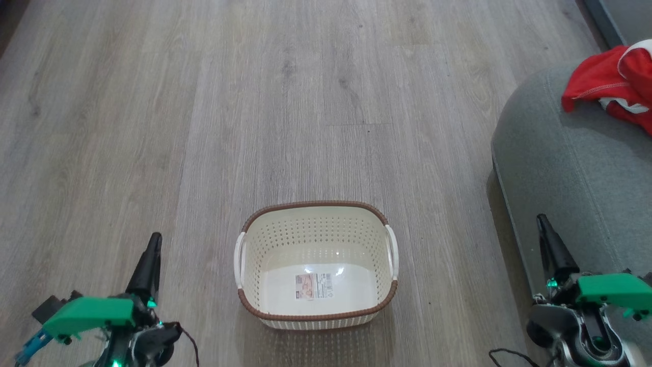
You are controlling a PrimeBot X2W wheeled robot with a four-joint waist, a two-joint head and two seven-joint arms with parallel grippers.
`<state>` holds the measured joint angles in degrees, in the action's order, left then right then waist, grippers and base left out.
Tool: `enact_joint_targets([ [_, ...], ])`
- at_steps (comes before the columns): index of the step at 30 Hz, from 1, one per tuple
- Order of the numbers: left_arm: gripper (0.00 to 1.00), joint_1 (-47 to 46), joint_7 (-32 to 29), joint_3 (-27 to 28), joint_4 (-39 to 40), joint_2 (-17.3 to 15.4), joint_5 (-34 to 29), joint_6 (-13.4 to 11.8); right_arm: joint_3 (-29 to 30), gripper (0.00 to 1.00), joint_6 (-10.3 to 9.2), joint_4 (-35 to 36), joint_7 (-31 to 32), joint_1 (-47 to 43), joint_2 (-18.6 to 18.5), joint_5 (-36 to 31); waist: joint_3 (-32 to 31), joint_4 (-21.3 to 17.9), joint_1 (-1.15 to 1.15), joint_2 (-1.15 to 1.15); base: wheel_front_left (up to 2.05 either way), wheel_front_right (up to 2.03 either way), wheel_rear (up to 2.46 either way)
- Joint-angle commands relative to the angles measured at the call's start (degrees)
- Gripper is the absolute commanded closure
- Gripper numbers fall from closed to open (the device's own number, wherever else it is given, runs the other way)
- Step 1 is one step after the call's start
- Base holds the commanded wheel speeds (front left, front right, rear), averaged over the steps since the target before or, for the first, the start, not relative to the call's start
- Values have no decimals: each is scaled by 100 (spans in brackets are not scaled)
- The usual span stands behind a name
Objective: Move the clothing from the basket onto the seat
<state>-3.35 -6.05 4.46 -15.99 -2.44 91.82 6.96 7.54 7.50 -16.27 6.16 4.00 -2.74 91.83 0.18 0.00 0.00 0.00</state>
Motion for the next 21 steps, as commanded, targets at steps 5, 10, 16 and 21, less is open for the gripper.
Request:
enact_joint_targets([
  [5,100,-285,-45,207,193,-43,34,53,-102,100,-1,224,33,219,-14,33,0,0,0,0,0,0,0],
  [10,100,-285,-44,207,193,-43,34,53,-102,100,-1,224,33,219,-14,33,0,0,0,0,0,0,0],
  [16,100,-285,-44,207,193,-43,34,53,-102,100,-1,224,33,219,-14,33,0,0,0,0,0,0,0],
  [21,100,-285,-44,207,194,-43,34,53,-102,100,-1,224,33,219,-14,33,0,0,0,0,0,0,0],
])
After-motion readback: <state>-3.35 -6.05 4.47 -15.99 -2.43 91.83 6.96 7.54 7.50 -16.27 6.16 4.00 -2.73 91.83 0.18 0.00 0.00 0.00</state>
